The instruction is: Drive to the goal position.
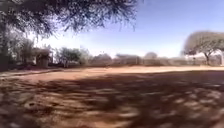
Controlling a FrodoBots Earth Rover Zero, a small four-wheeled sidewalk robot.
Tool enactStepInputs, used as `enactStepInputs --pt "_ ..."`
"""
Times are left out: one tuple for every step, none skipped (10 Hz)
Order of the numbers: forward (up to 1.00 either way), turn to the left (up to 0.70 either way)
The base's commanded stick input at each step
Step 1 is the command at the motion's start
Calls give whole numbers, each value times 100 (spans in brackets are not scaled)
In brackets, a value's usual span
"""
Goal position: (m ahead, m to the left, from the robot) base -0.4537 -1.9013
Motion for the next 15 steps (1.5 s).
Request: enactStepInputs --pt "100 6" --pt "100 2" --pt "100 19" --pt "100 7" --pt "100 5" --pt "100 17" --pt "100 27" --pt "100 27" --pt "100 27" --pt "100 27" --pt "100 27" --pt "100 27" --pt "100 27" --pt "100 27" --pt "100 27"
